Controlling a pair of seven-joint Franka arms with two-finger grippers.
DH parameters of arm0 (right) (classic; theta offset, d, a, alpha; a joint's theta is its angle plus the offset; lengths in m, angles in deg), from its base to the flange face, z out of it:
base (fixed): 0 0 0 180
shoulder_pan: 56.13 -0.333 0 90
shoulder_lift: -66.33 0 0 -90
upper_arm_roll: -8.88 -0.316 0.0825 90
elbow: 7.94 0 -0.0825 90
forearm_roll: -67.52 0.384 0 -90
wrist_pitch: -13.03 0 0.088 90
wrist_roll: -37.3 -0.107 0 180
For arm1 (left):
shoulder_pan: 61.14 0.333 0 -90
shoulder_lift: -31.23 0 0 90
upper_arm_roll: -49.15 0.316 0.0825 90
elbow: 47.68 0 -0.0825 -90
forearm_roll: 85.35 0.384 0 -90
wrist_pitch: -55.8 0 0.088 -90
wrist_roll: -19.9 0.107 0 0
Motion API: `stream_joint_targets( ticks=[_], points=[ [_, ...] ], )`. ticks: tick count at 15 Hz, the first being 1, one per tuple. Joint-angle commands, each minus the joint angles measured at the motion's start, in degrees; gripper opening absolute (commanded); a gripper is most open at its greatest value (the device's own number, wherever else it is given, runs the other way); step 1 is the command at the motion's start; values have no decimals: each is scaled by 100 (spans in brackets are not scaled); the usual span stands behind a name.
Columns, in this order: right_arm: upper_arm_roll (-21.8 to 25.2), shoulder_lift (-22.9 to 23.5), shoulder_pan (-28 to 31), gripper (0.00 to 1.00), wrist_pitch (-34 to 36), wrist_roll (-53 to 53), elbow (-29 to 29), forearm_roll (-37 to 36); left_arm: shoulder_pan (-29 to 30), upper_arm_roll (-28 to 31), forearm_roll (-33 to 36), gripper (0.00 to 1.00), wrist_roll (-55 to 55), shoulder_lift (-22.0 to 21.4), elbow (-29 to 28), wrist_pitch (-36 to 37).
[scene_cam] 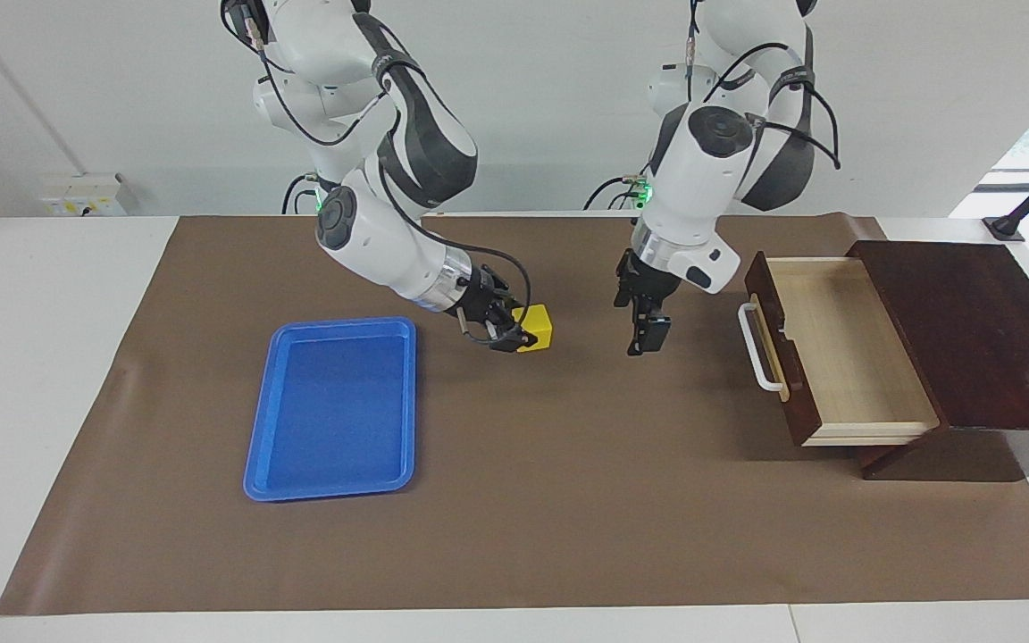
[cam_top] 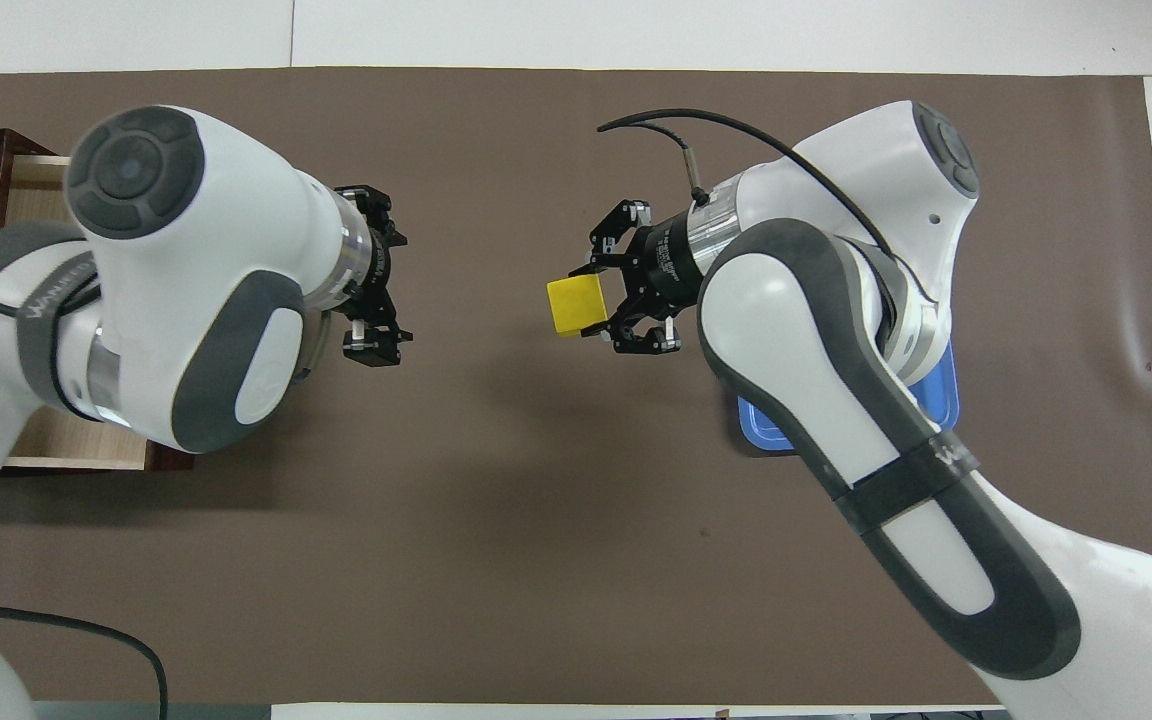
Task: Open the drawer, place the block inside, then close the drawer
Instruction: 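Grasp the yellow block with the left gripper from the right gripper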
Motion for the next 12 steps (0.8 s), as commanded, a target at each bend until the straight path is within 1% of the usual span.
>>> stream_joint_targets(
  ticks=[1, 3, 5, 7, 12],
  points=[
    [-52, -16, 53, 0, -54, -126, -1, 405, -237, 99, -108, 100, -357, -15, -146, -322],
    [-52, -16, 62, 0, -221, -468, -1, 460, -352, 99, -108, 100, -464, -67, -348, -481],
    [-52, -16, 53, 0, -292, -531, 8, 451, -396, 90, -108, 100, -622, -103, -454, -683],
    [-52, -8, -61, 0, -309, -627, 8, 460, -431, 90, -143, 100, -728, -103, -446, -710],
    [-52, -8, -70, 0, -380, -628, 8, 451, -493, 81, -284, 100, -790, -85, -428, -895]
  ],
)
